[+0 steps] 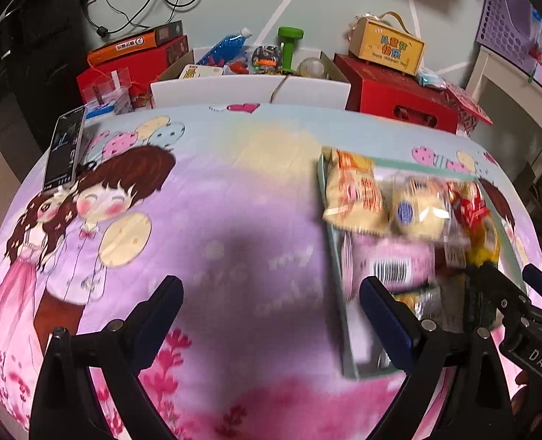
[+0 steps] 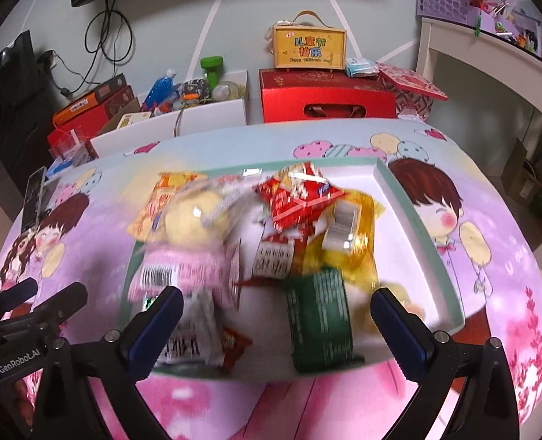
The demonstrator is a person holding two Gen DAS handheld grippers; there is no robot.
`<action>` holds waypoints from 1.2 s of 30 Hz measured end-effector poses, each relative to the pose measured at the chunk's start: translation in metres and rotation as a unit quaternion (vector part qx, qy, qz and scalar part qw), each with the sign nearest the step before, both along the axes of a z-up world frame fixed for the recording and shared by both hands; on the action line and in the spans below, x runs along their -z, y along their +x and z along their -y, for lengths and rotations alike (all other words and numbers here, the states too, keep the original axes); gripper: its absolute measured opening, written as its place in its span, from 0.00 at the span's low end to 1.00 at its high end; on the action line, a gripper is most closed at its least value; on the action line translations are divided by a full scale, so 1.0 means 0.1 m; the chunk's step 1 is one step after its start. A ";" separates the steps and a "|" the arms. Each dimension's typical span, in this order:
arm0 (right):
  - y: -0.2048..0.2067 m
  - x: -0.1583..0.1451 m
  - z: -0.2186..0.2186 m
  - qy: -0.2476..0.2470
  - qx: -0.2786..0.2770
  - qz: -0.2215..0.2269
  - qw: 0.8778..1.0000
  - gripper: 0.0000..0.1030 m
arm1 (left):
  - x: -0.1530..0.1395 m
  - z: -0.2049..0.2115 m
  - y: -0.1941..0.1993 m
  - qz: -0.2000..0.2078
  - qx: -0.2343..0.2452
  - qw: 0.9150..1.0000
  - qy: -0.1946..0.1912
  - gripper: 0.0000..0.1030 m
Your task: Organize snacks
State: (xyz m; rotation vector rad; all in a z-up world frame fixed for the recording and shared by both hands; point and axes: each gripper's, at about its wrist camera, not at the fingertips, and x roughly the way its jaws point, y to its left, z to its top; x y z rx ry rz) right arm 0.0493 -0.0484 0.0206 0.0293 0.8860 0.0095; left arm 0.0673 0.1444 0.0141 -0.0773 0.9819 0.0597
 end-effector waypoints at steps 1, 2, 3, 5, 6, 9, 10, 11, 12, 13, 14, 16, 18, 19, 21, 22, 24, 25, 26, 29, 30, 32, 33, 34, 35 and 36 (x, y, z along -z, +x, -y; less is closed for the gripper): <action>-0.05 0.01 -0.01 -0.001 0.000 0.000 1.000 1.00 | 0.01 0.00 -0.04 0.000 0.001 1.000 0.000 0.94; -0.09 0.02 -0.01 -0.001 0.000 0.000 1.000 1.00 | 0.01 0.01 -0.09 0.000 0.004 1.000 -0.002 0.94; -0.14 0.04 -0.02 0.000 -0.001 0.000 1.000 1.00 | 0.02 0.01 -0.13 -0.001 0.006 1.000 -0.002 0.94; -0.21 0.07 -0.03 0.000 -0.001 -0.002 1.000 1.00 | 0.03 0.03 -0.21 -0.003 0.005 1.000 0.006 0.94; -0.23 0.08 -0.03 -0.002 -0.001 -0.003 1.000 1.00 | 0.04 0.04 -0.24 -0.004 0.004 1.000 0.013 0.94; -0.35 0.12 -0.07 -0.010 0.001 -0.002 1.000 1.00 | 0.05 0.05 -0.34 -0.004 0.008 1.000 0.017 0.94; -0.38 0.12 -0.07 -0.011 0.000 -0.001 1.000 1.00 | 0.06 0.04 -0.38 -0.004 0.009 1.000 0.015 0.94; -0.41 0.12 -0.08 -0.013 0.000 0.000 1.000 1.00 | 0.06 0.04 -0.41 -0.004 0.009 1.000 0.015 0.94; -0.44 0.12 -0.08 -0.015 0.001 0.003 1.000 1.00 | 0.06 0.04 -0.44 -0.004 0.009 1.000 0.016 0.94; -0.47 0.12 -0.09 -0.016 0.002 0.006 1.000 1.00 | 0.06 0.03 -0.47 -0.003 0.008 1.000 0.017 0.94; -0.49 0.12 -0.09 -0.018 0.003 0.008 1.000 1.00 | 0.07 0.03 -0.50 -0.005 0.008 1.000 0.020 0.94; -0.56 0.10 -0.10 -0.020 0.005 0.016 1.000 1.00 | 0.07 0.01 -0.54 -0.006 0.006 1.000 0.025 0.94; -0.62 0.10 -0.10 -0.022 0.006 0.023 0.999 1.00 | 0.07 0.00 -0.58 -0.007 0.003 1.000 0.027 0.94; -0.63 0.10 -0.10 -0.023 0.007 0.024 0.999 1.00 | 0.07 0.00 -0.59 -0.006 0.003 1.000 0.028 0.94; -0.66 0.09 -0.11 -0.027 0.008 0.027 0.999 1.00 | 0.06 0.00 -0.64 -0.003 0.003 0.999 0.032 0.94; -0.68 0.07 -0.11 -0.027 0.008 0.031 0.999 1.00 | 0.07 0.00 -0.65 -0.003 0.003 0.999 0.034 0.94; -0.72 0.04 -0.10 -0.027 0.011 0.044 0.999 1.00 | 0.06 -0.01 -0.68 -0.005 -0.004 0.999 0.041 0.94; -0.73 0.03 -0.10 -0.027 0.012 0.046 0.999 1.00 | 0.05 -0.03 -0.70 -0.004 -0.010 0.999 0.044 0.94; -0.74 0.02 -0.09 -0.025 0.013 0.046 0.999 1.00 | 0.04 -0.04 -0.71 -0.002 -0.014 0.999 0.044 0.94; -0.76 0.01 -0.08 -0.022 0.016 0.049 0.998 1.00 | 0.02 -0.12 -0.75 0.000 -0.026 0.999 0.031 0.94; -0.76 0.00 -0.08 -0.022 0.016 0.050 0.998 1.00 | 0.02 -0.15 -0.76 -0.001 -0.029 0.999 0.027 0.94; -0.76 0.00 -0.08 -0.022 0.017 0.052 0.998 1.00 | 0.02 -0.17 -0.77 -0.002 -0.034 0.999 0.023 0.94; -0.76 0.01 -0.09 -0.023 0.016 0.051 0.998 1.00 | 0.02 -0.18 -0.77 -0.001 -0.034 0.999 0.021 0.94; -0.76 0.01 -0.09 -0.024 0.016 0.050 0.998 1.00 | 0.01 -0.18 -0.78 0.001 -0.035 0.999 0.020 0.94; -0.75 0.02 -0.10 -0.025 0.015 0.048 0.998 1.00 | 0.01 -0.18 -0.78 0.002 -0.035 0.999 0.020 0.94; -0.75 0.02 -0.10 -0.026 0.014 0.048 0.998 1.00 | 0.01 -0.18 -0.78 0.003 -0.035 0.999 0.021 0.94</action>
